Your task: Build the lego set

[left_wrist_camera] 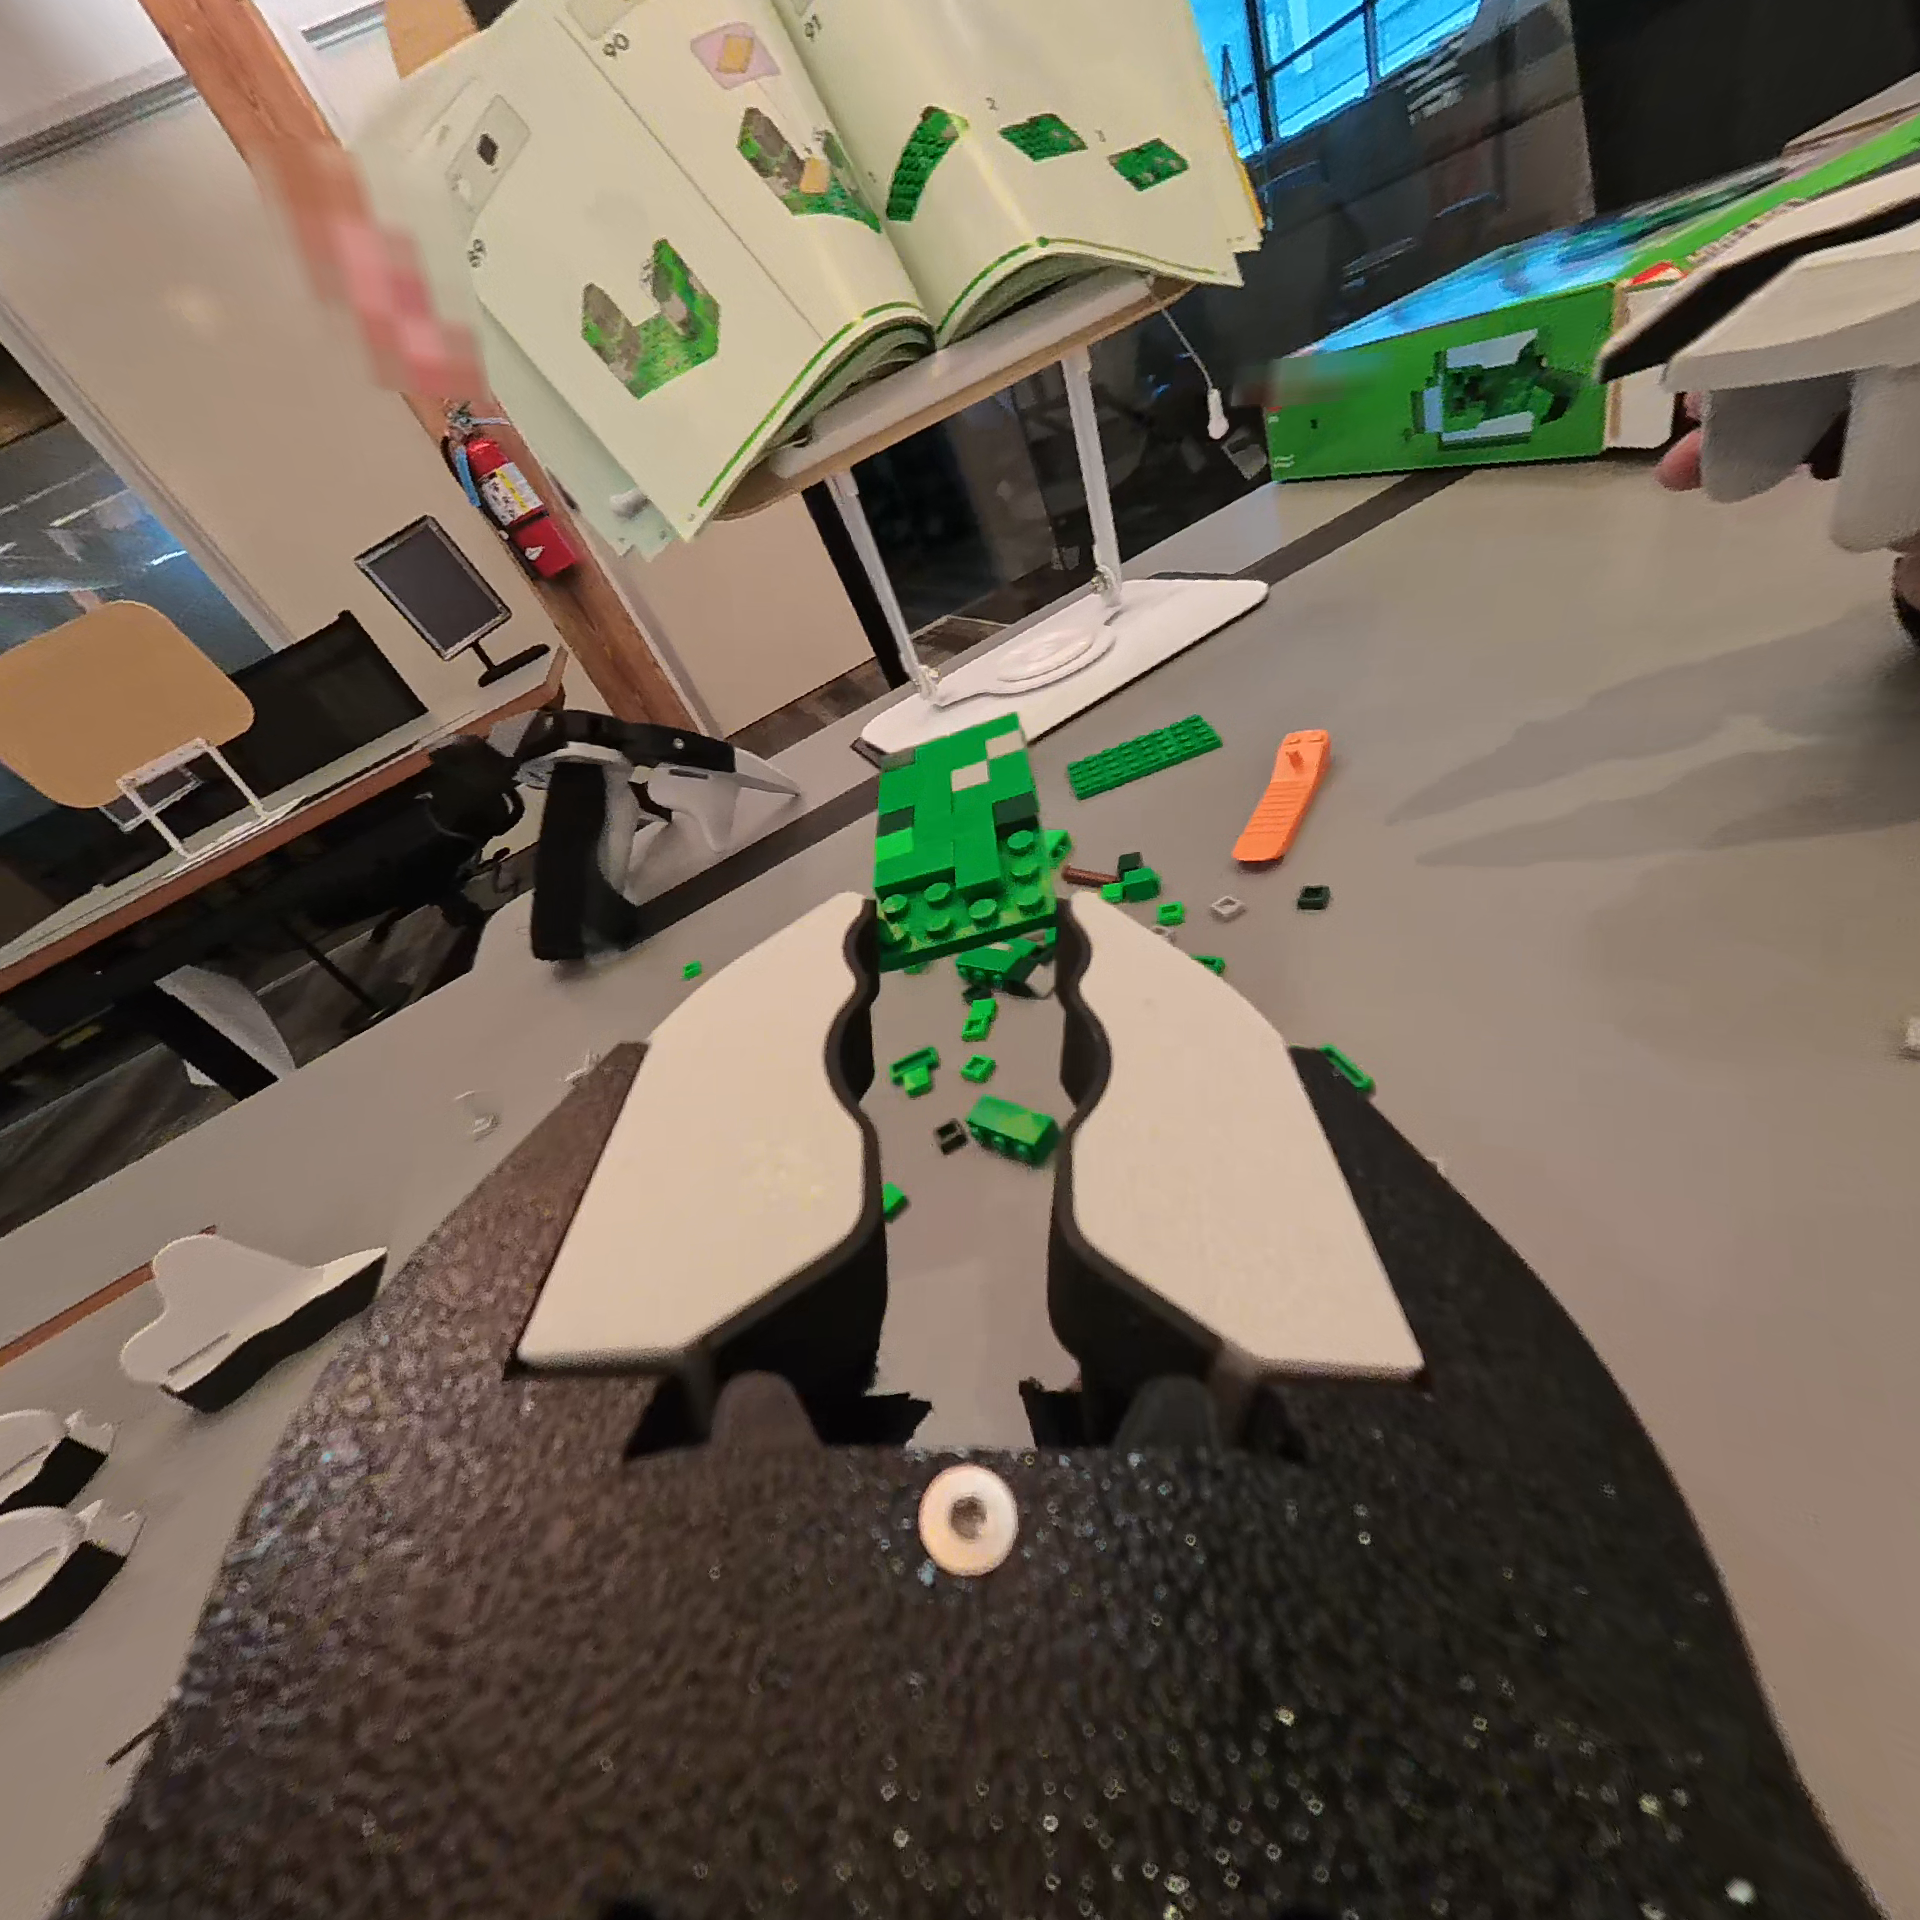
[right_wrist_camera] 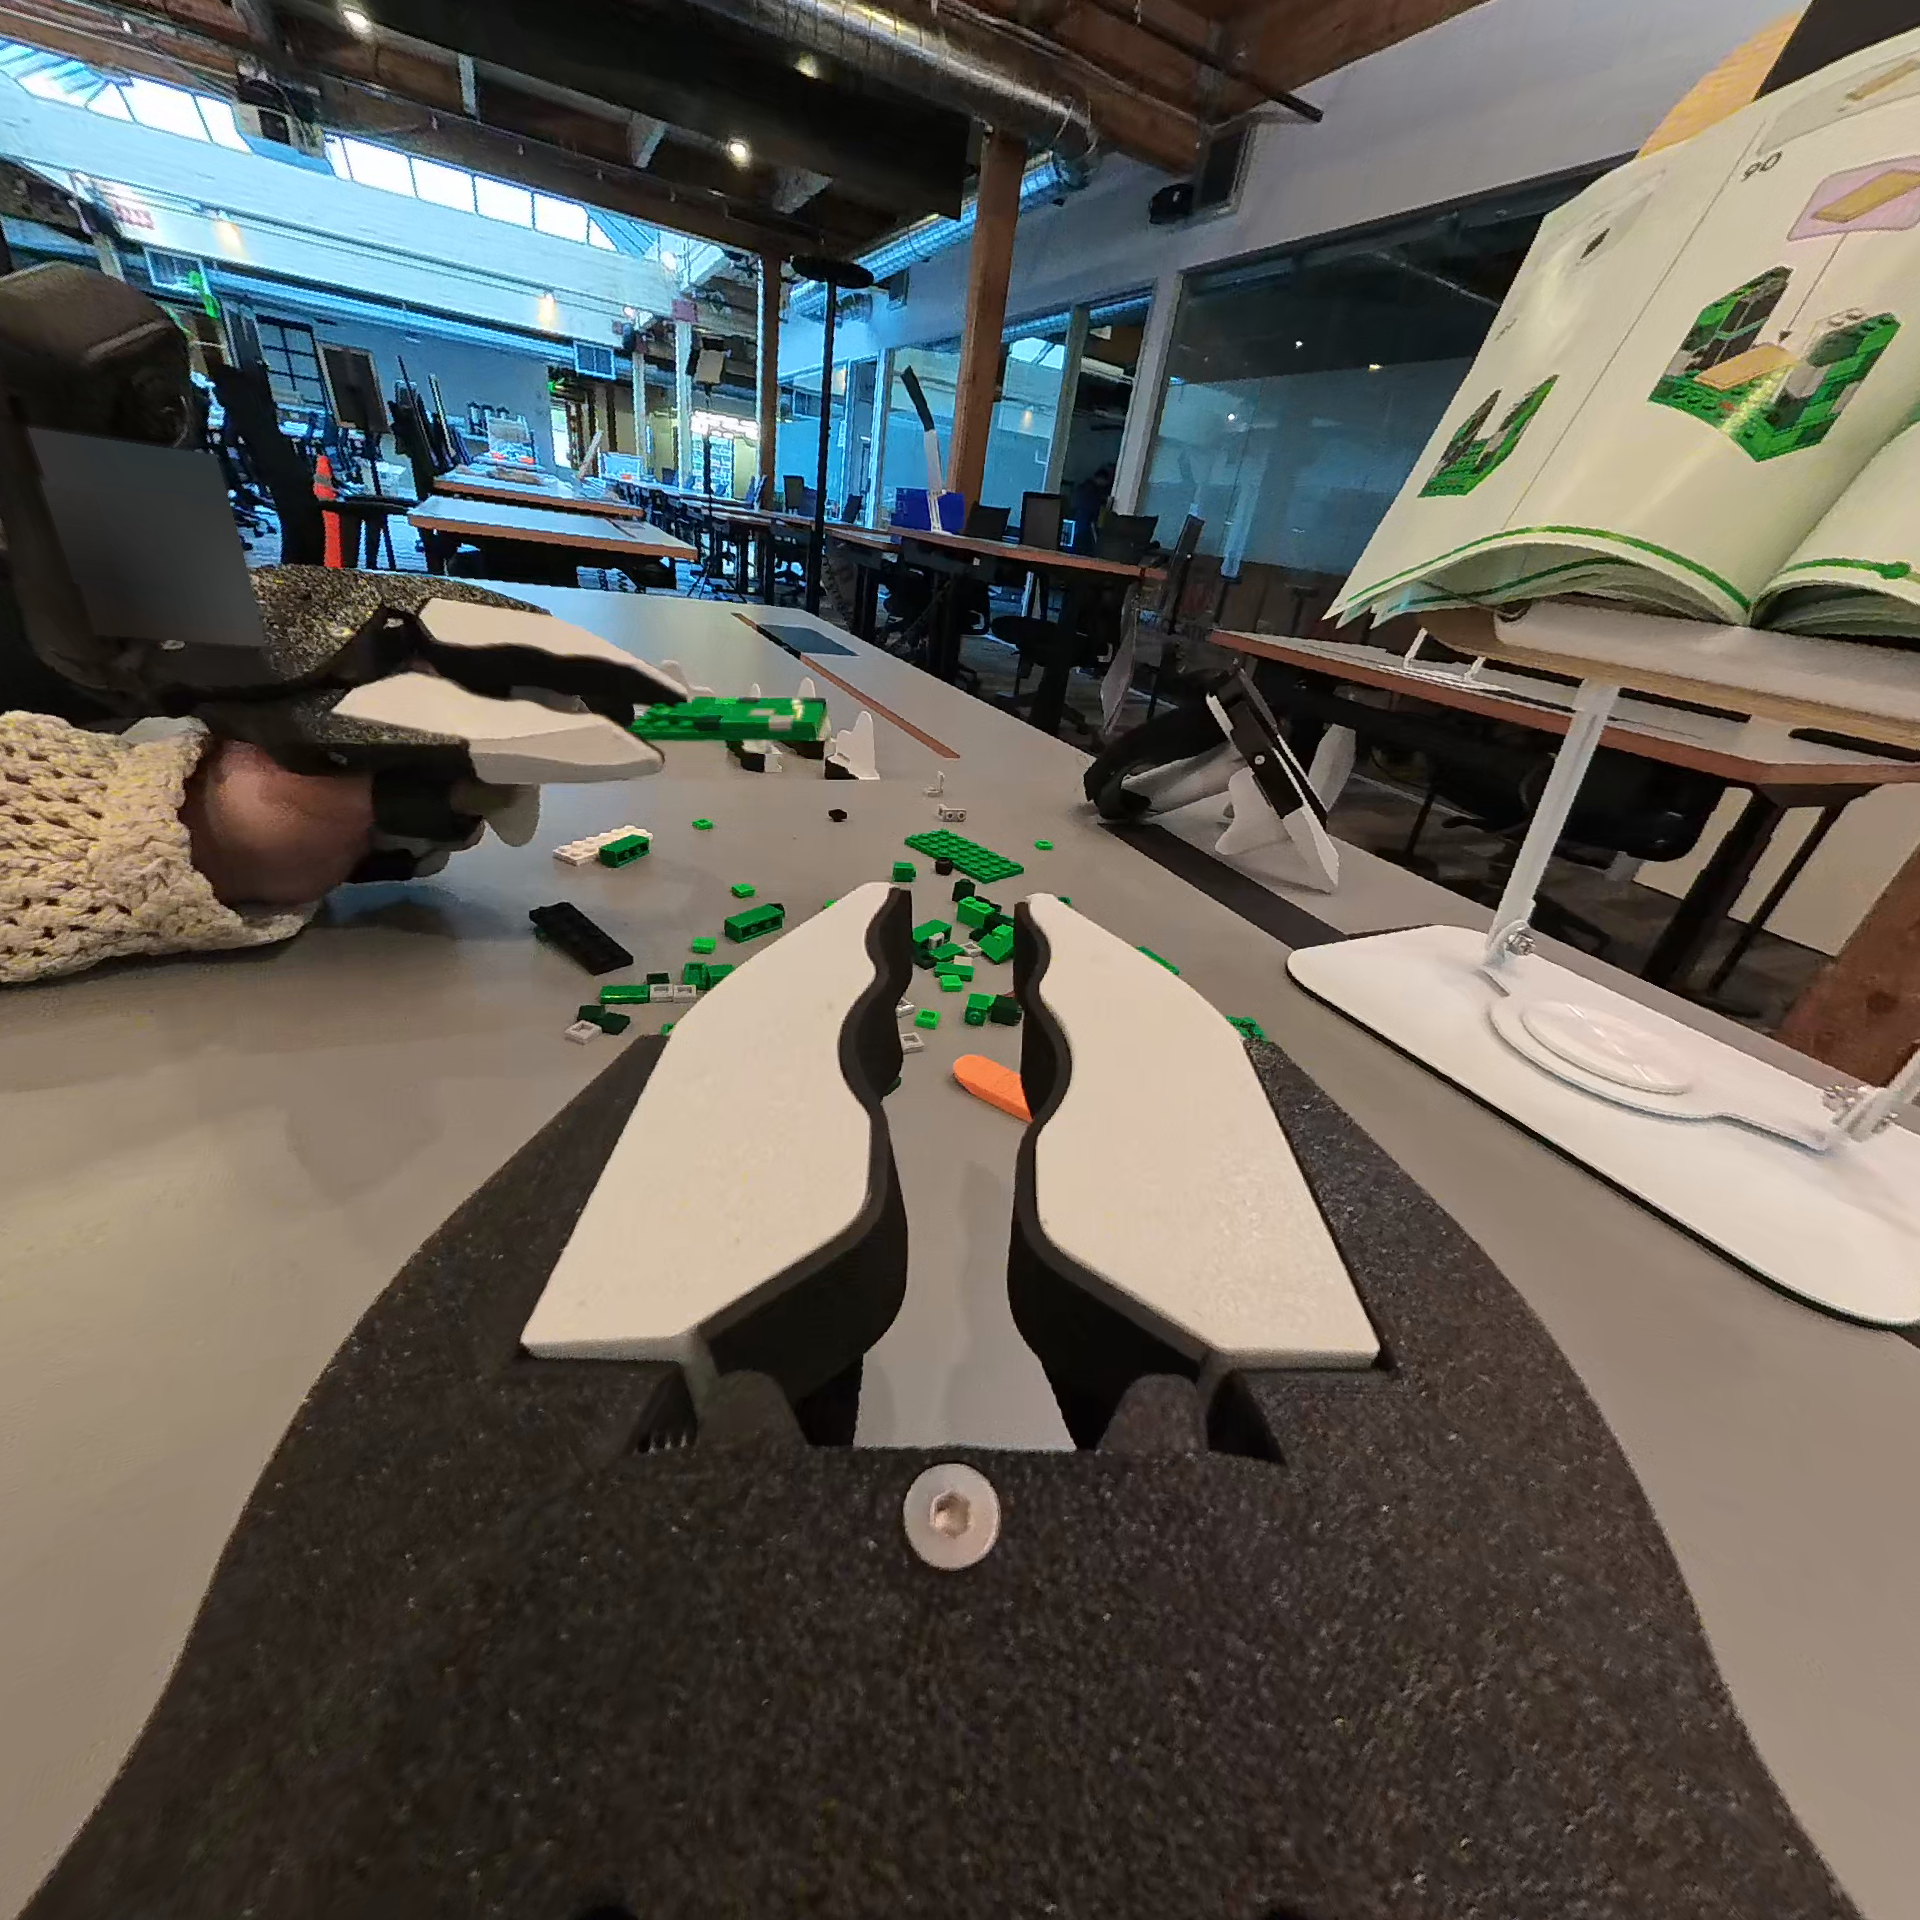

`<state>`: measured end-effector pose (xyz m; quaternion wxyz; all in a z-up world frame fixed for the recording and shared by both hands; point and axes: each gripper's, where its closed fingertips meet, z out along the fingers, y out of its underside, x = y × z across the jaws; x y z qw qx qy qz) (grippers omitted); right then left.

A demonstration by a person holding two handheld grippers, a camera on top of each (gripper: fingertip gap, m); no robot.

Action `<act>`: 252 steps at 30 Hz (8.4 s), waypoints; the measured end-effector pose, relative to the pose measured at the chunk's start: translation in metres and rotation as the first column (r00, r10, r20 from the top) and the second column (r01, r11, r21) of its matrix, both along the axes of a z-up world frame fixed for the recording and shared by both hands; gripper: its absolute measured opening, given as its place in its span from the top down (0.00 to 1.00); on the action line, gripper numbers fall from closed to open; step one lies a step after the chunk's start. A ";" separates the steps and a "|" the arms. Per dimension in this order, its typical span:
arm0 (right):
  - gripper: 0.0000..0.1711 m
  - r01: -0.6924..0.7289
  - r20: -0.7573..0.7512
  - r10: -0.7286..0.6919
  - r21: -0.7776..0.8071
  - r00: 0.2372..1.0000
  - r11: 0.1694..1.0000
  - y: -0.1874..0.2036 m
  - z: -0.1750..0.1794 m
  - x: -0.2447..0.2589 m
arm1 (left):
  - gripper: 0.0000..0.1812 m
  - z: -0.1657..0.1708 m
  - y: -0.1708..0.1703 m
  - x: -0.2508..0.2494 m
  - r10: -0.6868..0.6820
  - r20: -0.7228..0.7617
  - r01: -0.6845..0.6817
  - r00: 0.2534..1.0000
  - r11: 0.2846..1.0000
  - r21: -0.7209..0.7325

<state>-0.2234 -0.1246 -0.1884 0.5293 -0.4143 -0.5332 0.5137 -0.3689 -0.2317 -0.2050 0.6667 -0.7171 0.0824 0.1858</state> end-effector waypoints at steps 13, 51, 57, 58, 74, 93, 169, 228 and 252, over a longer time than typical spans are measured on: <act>0.86 0.102 0.125 -0.089 -0.100 0.988 0.990 0.020 -0.012 -0.015 | 0.83 0.005 -0.015 -0.056 0.282 -0.024 -0.281 0.959 0.959 0.036; 0.98 -0.222 0.784 0.091 0.061 0.614 0.973 -0.004 -0.082 -0.140 | 0.83 0.000 -0.001 -0.023 0.051 -0.076 -0.051 0.996 0.999 0.000; 0.95 -0.323 0.828 0.106 0.095 0.551 0.942 -0.019 -0.097 -0.132 | 0.83 -0.004 0.002 -0.018 0.049 -0.158 -0.055 0.986 0.998 -0.032; 0.94 -0.301 0.821 0.063 0.135 0.567 0.944 -0.015 -0.097 -0.135 | 0.83 -0.004 0.001 -0.018 0.055 -0.163 -0.061 0.985 0.998 -0.030; 0.96 -0.055 0.817 0.037 -0.006 0.575 0.998 0.008 -0.100 -0.168 | 0.83 -0.006 -0.002 -0.028 0.131 -0.155 -0.139 0.979 0.990 -0.037; 0.96 -0.122 0.851 0.025 0.046 0.525 0.991 0.002 -0.107 -0.173 | 0.83 -0.011 0.009 -0.028 0.117 -0.160 -0.127 0.980 0.990 -0.055; 0.96 -0.709 0.699 0.445 0.127 0.560 0.693 -0.105 -0.029 0.003 | 0.73 -0.090 -0.013 0.118 0.100 0.363 0.140 0.926 0.803 -0.580; 0.83 -0.267 0.321 -0.086 0.885 0.943 0.381 -0.086 -0.079 -0.004 | 0.83 -0.069 0.026 0.131 -0.379 0.507 0.614 0.774 0.644 -0.456; 0.95 -0.262 0.300 -0.033 0.875 0.953 0.407 -0.089 -0.087 -0.008 | 0.83 -0.056 0.024 0.142 -0.461 0.504 0.665 0.731 0.646 -0.374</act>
